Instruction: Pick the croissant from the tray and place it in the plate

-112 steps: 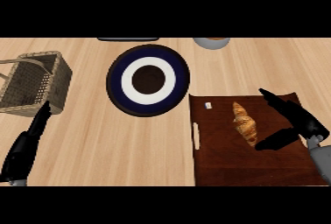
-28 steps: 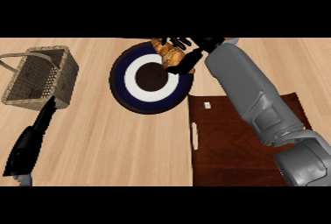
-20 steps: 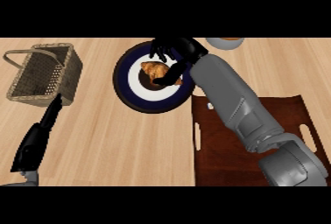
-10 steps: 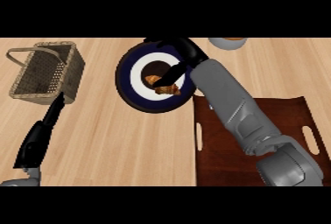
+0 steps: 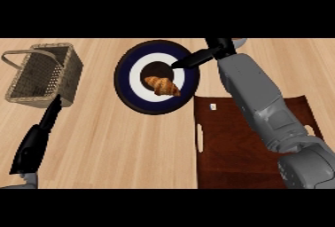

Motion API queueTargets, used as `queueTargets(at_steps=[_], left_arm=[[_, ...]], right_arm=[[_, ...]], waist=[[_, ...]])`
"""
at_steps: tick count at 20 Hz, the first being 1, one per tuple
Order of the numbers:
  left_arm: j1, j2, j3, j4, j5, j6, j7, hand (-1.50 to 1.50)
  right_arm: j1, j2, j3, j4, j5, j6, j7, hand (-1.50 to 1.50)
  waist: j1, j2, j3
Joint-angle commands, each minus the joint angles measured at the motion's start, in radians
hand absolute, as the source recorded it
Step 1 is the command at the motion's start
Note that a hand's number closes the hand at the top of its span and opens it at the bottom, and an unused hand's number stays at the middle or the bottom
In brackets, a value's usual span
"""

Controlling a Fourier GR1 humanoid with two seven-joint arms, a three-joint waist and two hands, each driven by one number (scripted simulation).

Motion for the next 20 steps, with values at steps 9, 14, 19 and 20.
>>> queueTargets(at_steps=[9, 14, 19, 20], left_arm=[[0.006, -0.016, -0.018, -0.022, -0.003, -0.007, -0.002, 0.0], [-0.019, -0.02, -0.031, 0.001, -0.033, 0.008, 0.0, 0.0], [-0.048, 0.002, -0.009, -0.014, 0.01, -0.032, 0.008, 0.0], [-0.015, -0.026, -0.031, -0.031, -0.009, -0.008, 0.001, 0.0]], right_arm=[[0.151, -0.186, -0.112, -0.01, -0.106, 0.253, -0.157, -1.5], [0.187, -0.275, -0.095, -0.019, -0.081, 0.33, -0.213, -1.5], [0.193, -0.312, -0.099, -0.005, -0.078, 0.353, -0.217, -1.5], [0.188, -0.315, -0.106, 0.0, -0.083, 0.338, -0.206, -1.5]], waist=[[0.031, 0.02, 0.003], [0.03, 0.026, 0.004], [0.049, 0.03, 0.005], [0.061, 0.029, 0.005]])
